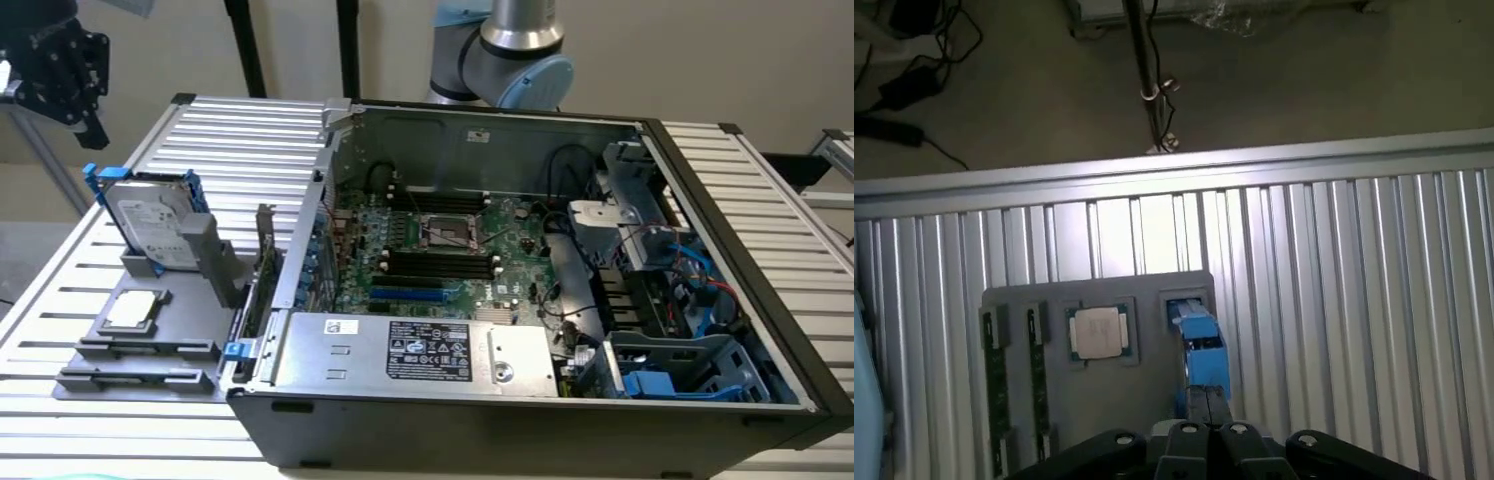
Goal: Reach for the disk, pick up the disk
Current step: 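Pick up the disk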
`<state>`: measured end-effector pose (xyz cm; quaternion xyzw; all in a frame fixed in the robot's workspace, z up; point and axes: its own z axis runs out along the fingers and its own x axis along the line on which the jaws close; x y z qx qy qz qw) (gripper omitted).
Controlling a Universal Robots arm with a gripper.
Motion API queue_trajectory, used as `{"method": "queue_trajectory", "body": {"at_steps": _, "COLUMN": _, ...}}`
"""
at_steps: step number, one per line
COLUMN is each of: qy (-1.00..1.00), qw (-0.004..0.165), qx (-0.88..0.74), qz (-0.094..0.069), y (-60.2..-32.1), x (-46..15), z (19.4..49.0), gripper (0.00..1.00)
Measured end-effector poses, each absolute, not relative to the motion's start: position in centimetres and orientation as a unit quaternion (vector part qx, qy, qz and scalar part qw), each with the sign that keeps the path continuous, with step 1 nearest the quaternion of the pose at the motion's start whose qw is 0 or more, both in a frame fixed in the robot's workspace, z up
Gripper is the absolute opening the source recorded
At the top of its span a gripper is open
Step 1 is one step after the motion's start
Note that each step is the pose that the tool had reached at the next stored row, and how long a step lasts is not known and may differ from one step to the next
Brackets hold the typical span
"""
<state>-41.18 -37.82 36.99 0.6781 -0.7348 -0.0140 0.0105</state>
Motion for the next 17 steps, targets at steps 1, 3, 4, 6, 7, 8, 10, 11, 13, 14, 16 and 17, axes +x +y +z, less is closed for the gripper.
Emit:
{"method": "queue_trajectory", "body": {"at_steps": 1, "qy": -0.733, "qw": 0.010, "qx": 0.680, "qz": -0.014, "y": -37.83, "x": -41.10, "z": 36.99, "gripper": 0.11}}
{"method": "queue_trajectory", "body": {"at_steps": 3, "qy": -0.730, "qw": 0.010, "qx": 0.683, "qz": -0.014, "y": -37.82, "x": -40.90, "z": 36.98, "gripper": 0.11}}
{"method": "queue_trajectory", "body": {"at_steps": 4, "qy": -0.730, "qw": 0.010, "qx": 0.683, "qz": -0.014, "y": -37.82, "x": -40.87, "z": 36.97, "gripper": 0.11}}
{"method": "queue_trajectory", "body": {"at_steps": 6, "qy": -0.730, "qw": 0.010, "qx": 0.683, "qz": -0.014, "y": -37.82, "x": -40.87, "z": 36.97, "gripper": 0.11}}
{"method": "queue_trajectory", "body": {"at_steps": 7, "qy": -0.730, "qw": 0.010, "qx": 0.683, "qz": -0.014, "y": -37.82, "x": -40.87, "z": 36.97, "gripper": 0.12}}
{"method": "queue_trajectory", "body": {"at_steps": 8, "qy": -0.730, "qw": 0.010, "qx": 0.683, "qz": -0.014, "y": -37.82, "x": -40.86, "z": 36.97, "gripper": 0.12}}
{"method": "queue_trajectory", "body": {"at_steps": 10, "qy": -0.730, "qw": 0.010, "qx": 0.683, "qz": -0.014, "y": -37.82, "x": -40.86, "z": 36.96, "gripper": 0.24}}
{"method": "queue_trajectory", "body": {"at_steps": 11, "qy": -0.730, "qw": 0.010, "qx": 0.683, "qz": -0.014, "y": -37.82, "x": -40.86, "z": 36.94, "gripper": 0.24}}
{"method": "queue_trajectory", "body": {"at_steps": 13, "qy": -0.730, "qw": 0.010, "qx": 0.683, "qz": -0.014, "y": -37.82, "x": -40.86, "z": 36.79, "gripper": 0.30}}
{"method": "queue_trajectory", "body": {"at_steps": 14, "qy": -0.730, "qw": 0.010, "qx": 0.683, "qz": -0.014, "y": -37.82, "x": -40.86, "z": 36.67, "gripper": 0.42}}
{"method": "queue_trajectory", "body": {"at_steps": 16, "qy": -0.730, "qw": 0.010, "qx": 0.683, "qz": -0.014, "y": -37.81, "x": -40.87, "z": 36.33, "gripper": 0.42}}
{"method": "queue_trajectory", "body": {"at_steps": 17, "qy": -0.730, "qw": 0.010, "qx": 0.683, "qz": -0.014, "y": -37.79, "x": -40.87, "z": 36.15, "gripper": 0.48}}
